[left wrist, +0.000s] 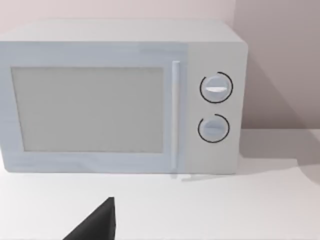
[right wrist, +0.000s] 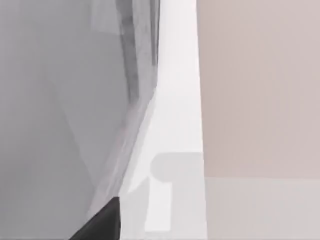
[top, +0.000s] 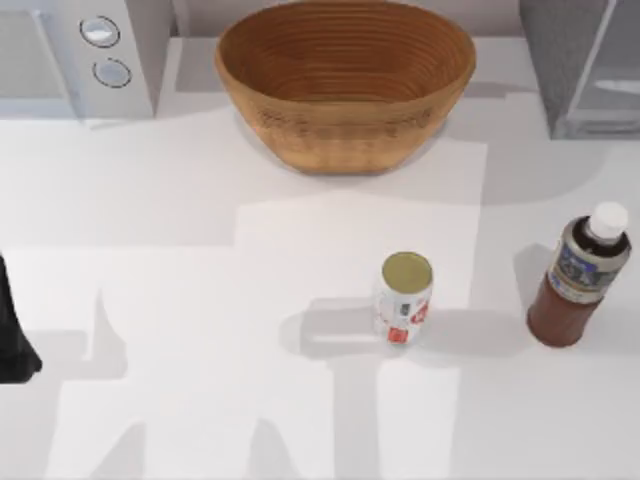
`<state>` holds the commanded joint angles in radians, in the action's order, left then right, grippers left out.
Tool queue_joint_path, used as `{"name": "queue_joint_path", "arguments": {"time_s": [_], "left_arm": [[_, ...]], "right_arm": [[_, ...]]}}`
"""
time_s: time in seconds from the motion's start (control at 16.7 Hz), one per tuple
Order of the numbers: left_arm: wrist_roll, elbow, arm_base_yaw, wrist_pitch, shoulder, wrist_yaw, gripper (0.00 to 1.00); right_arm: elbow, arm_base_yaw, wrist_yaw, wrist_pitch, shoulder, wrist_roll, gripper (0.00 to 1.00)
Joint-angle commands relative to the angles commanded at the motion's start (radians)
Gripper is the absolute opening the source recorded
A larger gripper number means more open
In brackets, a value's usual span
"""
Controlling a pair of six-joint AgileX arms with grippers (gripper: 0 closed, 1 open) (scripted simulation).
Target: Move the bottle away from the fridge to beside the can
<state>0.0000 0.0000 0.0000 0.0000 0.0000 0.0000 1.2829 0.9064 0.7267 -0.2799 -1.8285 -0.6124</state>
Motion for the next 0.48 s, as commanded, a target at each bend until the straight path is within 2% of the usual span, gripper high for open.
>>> {"name": "queue_joint_path", "arguments": {"time_s": [0.18, 0.48], "left_arm": [[0.000, 0.000, 0.000, 0.000, 0.000, 0.000, 1.00], [0.000, 0.000, 0.000, 0.000, 0.000, 0.000, 1.00]], "right_arm": [[-0.041, -0.126, -0.105, 0.053, 0.024, 0.093, 1.00], [-0.152, -0.505, -0.372, 0.185, 0.094, 0.327, 1.00]]}}
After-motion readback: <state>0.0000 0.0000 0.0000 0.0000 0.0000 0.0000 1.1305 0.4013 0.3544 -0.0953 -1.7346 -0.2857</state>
